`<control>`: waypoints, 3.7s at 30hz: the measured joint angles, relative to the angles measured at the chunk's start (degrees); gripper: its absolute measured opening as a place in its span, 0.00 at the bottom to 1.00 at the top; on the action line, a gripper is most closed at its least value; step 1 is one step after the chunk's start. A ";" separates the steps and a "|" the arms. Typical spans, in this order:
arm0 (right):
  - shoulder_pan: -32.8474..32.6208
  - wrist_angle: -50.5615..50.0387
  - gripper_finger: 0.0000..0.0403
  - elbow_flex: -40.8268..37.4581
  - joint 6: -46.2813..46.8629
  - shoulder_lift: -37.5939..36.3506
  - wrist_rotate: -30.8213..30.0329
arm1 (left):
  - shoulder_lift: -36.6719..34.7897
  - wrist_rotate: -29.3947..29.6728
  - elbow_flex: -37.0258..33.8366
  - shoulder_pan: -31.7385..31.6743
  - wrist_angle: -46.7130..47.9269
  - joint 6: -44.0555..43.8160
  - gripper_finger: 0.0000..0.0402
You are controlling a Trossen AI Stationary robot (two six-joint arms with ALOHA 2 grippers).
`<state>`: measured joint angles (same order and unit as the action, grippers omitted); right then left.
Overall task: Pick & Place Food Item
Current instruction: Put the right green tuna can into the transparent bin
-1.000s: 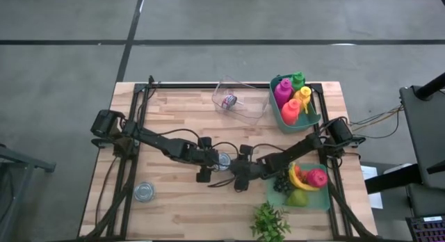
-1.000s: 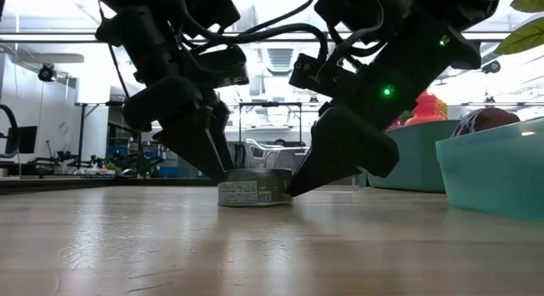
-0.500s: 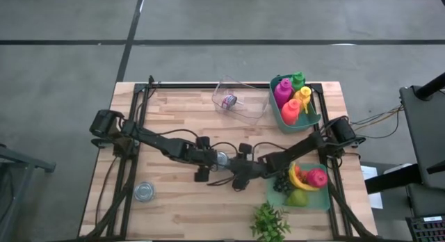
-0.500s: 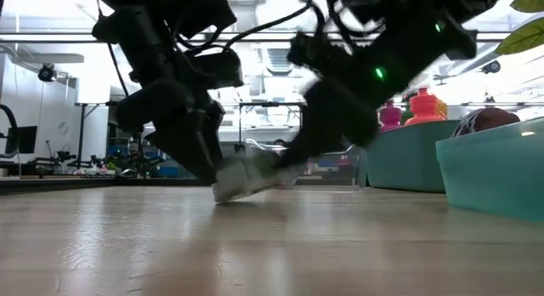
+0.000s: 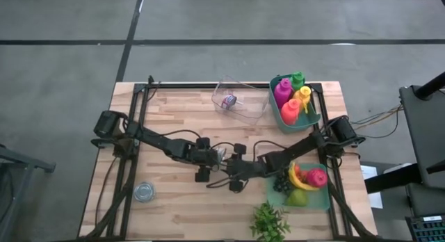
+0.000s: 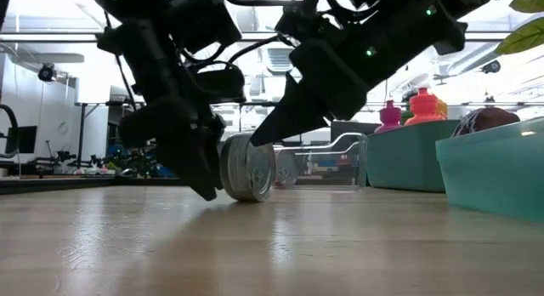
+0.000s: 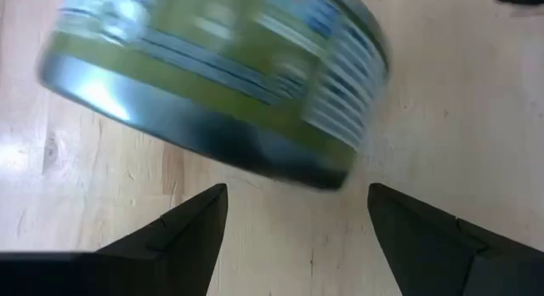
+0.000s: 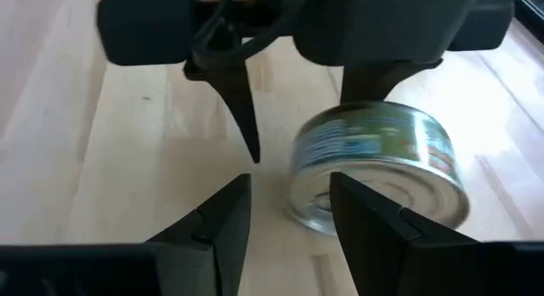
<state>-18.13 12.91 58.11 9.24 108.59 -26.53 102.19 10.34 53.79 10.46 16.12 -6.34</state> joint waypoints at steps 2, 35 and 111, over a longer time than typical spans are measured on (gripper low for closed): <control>-0.04 0.04 0.39 -0.07 0.02 -0.07 -0.03 | -0.01 0.04 -0.01 0.00 0.00 0.14 0.72; -3.18 -36.96 0.39 -0.53 18.36 -15.83 -21.92 | -12.23 0.93 10.90 0.44 15.89 -38.01 0.72; -3.48 -38.95 0.39 -7.97 23.82 -17.26 -31.95 | -10.83 7.76 20.98 -1.48 19.85 -20.10 0.72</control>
<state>-21.61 -26.04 50.14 33.06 91.33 -58.48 91.36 18.10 74.77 8.98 35.97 -26.44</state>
